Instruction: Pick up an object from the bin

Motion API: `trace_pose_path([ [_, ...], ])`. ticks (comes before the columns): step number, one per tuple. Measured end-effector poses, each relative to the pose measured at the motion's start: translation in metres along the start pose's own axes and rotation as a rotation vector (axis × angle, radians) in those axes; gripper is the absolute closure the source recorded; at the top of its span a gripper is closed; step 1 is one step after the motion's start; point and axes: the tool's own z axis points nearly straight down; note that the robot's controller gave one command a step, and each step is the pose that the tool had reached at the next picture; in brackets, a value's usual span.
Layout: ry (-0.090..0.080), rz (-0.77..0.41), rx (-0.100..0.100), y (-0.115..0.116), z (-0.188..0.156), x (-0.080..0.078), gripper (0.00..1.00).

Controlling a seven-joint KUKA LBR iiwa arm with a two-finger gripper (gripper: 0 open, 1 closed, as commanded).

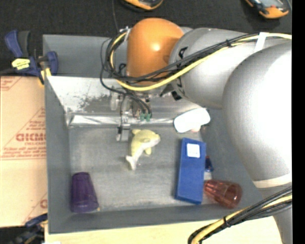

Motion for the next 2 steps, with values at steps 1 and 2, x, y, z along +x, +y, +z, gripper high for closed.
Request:
trace_pose_path([
  [1, 0.0, 0.001, 0.0, 0.0, 0.0, 0.0, 0.0],
  [2, -0.003, 0.023, -0.001, -0.0026, 0.0036, 0.0021, 0.0],
])
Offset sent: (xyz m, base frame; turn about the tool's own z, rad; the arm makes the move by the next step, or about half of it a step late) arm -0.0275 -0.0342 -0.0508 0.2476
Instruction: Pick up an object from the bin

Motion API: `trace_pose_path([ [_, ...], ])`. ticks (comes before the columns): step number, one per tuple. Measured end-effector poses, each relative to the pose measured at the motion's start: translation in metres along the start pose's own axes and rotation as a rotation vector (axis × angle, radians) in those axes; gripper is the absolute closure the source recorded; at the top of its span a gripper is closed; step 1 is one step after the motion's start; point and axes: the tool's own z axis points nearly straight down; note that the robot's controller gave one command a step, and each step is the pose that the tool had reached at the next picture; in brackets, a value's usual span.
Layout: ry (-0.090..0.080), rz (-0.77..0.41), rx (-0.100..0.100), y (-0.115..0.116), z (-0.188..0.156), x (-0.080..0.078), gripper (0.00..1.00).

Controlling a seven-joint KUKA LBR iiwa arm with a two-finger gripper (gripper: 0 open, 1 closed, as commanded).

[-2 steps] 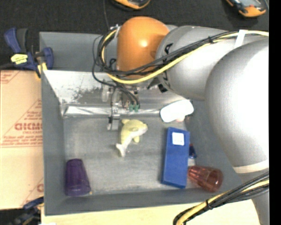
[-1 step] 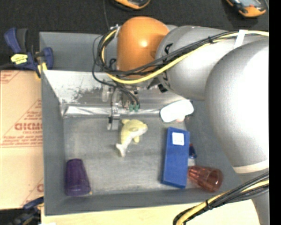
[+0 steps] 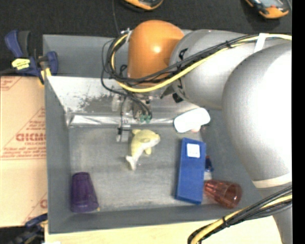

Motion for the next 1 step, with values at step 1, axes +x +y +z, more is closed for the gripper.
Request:
trace_pose_path([
  [1, 0.002, 0.027, 0.003, 0.0046, -0.0031, 0.0096, 0.0],
])
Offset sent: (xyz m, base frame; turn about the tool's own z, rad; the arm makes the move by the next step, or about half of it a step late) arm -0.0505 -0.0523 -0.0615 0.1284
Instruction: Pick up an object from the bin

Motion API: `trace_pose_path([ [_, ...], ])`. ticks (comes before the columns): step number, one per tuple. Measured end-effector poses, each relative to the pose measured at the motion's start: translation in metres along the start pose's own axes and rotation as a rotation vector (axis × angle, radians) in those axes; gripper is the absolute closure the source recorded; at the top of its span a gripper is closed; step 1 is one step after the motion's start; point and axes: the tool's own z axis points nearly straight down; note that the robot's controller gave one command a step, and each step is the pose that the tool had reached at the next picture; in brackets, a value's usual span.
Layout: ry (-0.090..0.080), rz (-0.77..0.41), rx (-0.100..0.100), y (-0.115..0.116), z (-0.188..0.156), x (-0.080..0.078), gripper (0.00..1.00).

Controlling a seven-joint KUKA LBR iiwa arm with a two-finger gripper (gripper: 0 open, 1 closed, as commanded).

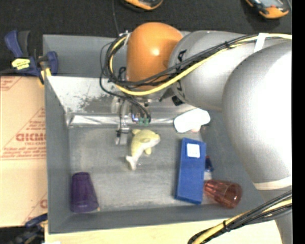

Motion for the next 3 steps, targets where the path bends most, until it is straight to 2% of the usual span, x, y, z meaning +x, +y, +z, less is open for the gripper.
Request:
trace_pose_path([
  [1, -0.002, -0.289, -0.001, -0.021, 0.022, 0.014, 0.0],
  [2, -0.006, -0.051, -0.004, -0.033, 0.045, 0.024, 0.0],
  [3, -0.003, -0.086, -0.001, -0.06, 0.035, 0.045, 0.0],
])
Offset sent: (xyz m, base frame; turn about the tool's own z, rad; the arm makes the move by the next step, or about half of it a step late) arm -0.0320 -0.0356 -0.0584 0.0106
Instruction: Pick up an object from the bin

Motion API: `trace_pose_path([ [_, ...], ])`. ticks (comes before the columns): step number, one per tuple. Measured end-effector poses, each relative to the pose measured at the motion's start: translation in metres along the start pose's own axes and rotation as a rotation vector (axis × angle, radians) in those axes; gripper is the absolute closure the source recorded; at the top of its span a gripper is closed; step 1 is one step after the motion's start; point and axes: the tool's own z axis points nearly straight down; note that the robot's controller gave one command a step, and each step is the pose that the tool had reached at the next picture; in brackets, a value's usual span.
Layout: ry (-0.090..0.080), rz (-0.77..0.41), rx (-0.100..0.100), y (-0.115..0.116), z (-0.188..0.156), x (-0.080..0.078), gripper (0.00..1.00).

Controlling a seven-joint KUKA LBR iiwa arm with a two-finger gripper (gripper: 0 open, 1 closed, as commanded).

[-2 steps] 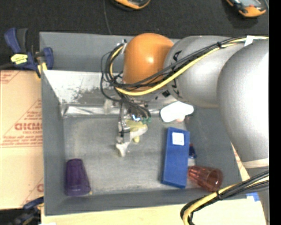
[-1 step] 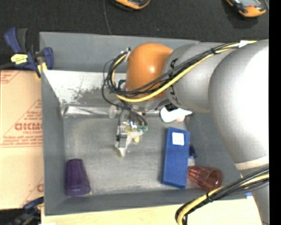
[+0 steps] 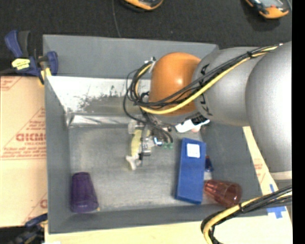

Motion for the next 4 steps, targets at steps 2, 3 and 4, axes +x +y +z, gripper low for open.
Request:
trace_pose_path([
  [2, -0.009, 0.207, -0.005, -0.08, 0.037, -0.005, 0.0],
  [3, -0.01, 0.107, -0.003, -0.119, 0.048, -0.008, 0.0],
  [4, -0.016, 0.113, -0.005, -0.129, 0.051, -0.011, 0.0],
])
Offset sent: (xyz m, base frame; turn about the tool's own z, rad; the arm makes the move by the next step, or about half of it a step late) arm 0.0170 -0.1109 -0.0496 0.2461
